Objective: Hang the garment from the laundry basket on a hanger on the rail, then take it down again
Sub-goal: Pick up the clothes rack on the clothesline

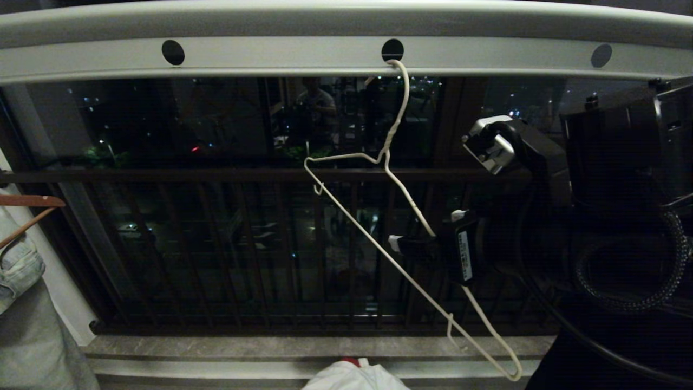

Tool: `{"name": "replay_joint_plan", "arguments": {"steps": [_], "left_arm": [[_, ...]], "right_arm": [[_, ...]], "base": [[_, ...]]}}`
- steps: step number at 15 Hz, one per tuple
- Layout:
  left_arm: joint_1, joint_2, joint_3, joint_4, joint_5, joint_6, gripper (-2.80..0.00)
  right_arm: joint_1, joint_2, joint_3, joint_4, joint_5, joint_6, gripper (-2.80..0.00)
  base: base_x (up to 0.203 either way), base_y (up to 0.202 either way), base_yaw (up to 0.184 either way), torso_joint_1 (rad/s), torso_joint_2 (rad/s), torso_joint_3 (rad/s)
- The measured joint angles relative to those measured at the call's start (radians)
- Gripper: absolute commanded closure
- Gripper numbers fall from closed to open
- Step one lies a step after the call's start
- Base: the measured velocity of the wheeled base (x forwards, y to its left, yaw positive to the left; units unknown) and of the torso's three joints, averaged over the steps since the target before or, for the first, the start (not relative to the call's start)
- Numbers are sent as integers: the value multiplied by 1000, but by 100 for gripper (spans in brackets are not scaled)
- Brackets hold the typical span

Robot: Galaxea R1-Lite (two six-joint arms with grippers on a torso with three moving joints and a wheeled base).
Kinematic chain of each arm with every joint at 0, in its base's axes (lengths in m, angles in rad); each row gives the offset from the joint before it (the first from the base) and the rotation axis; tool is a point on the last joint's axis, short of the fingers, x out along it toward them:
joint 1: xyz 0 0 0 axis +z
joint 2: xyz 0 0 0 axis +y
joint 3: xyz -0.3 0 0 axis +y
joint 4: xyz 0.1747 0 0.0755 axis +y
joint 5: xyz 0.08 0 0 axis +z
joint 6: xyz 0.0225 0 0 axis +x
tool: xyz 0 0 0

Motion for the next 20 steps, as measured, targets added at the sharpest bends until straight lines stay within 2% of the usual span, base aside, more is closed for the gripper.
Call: {"name": "replay_joint_plan", "arguments": {"steps": [9, 10, 20], "left_arm": [[0, 0, 0, 0, 0, 0, 0], [0, 0, 0, 0, 0, 0, 0], [0, -1, 0, 0, 0, 0, 0]], "right_arm": [[1, -35, 56, -1, -1, -2, -280], [0, -38, 65, -3, -1, -2, 0], [1, -59, 66, -18, 0, -35, 0]], "base": [[0, 0, 0, 0, 0, 0], [0, 0, 0, 0, 0, 0], [0, 0, 0, 0, 0, 0]]}}
